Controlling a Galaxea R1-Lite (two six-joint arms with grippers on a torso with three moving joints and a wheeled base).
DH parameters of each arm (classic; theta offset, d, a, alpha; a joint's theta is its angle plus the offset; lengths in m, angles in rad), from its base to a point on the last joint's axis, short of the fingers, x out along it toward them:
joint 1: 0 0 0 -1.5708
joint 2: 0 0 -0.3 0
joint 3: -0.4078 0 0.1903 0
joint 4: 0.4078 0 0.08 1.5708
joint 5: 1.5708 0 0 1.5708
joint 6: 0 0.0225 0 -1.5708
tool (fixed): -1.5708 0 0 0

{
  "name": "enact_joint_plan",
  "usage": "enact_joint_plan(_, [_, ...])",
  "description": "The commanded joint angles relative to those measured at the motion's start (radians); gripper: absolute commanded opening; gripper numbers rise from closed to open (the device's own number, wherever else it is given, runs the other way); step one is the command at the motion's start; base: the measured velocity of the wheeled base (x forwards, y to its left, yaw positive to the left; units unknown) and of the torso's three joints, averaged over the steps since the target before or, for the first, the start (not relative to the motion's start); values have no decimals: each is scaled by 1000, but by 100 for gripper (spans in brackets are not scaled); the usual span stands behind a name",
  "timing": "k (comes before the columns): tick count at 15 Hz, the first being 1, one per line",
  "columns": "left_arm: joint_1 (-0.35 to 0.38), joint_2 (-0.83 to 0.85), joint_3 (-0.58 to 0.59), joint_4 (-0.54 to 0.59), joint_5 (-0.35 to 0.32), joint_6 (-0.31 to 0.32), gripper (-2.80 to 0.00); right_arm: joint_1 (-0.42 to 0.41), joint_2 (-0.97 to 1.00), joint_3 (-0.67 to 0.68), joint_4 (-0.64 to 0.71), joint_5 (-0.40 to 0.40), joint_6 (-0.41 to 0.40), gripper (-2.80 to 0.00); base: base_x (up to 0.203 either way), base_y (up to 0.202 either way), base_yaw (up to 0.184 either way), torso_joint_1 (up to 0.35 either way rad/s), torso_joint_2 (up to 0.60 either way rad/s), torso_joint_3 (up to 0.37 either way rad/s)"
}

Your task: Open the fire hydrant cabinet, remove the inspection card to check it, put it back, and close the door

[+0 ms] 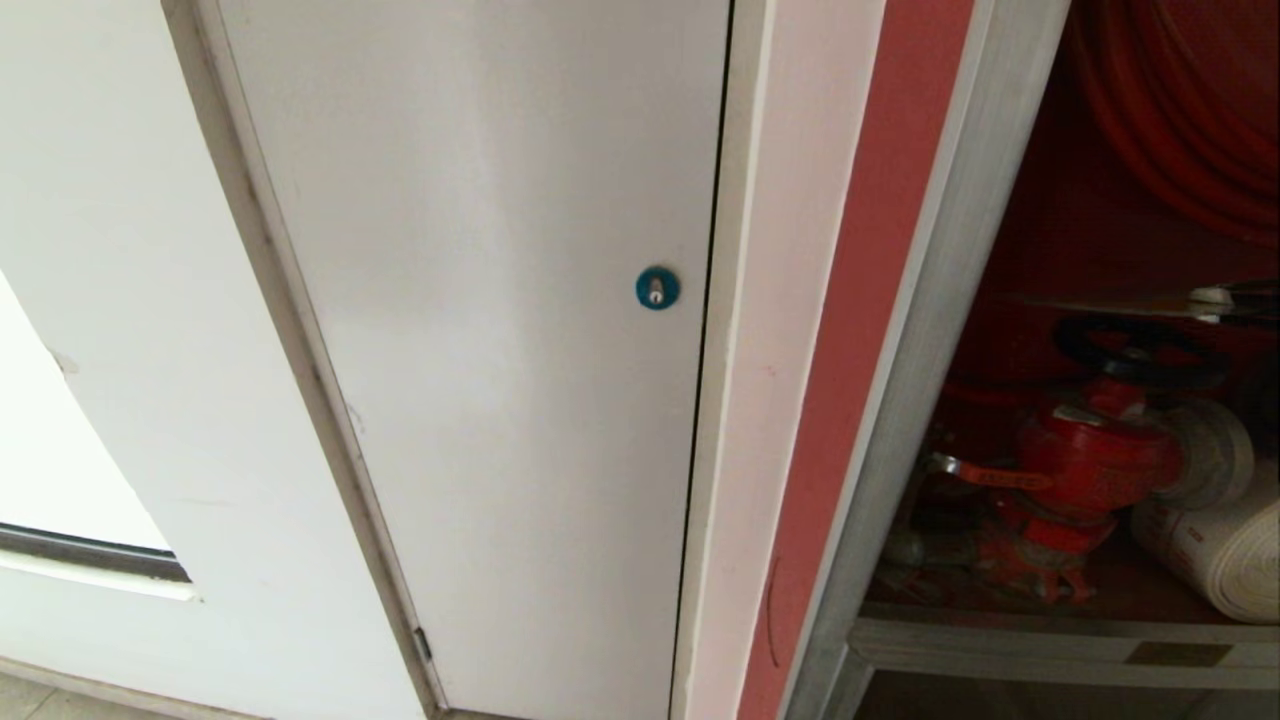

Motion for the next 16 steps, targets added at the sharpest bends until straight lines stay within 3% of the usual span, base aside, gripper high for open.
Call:
enact_joint_plan(1, [0,1,2,0,0,0,-280,33,31,0,1,4,15,-280,0,0,0,0,0,0])
enact_joint_plan(8, [0,2,2,0,0,0,-280,132,70,1,-1,3,35,-280,0,0,0,0,0,0])
enact_joint_plan(16, [0,0,2,0,0,0,-280,118,-4,6,8,-8,40,-280,0,0,0,0,0,0])
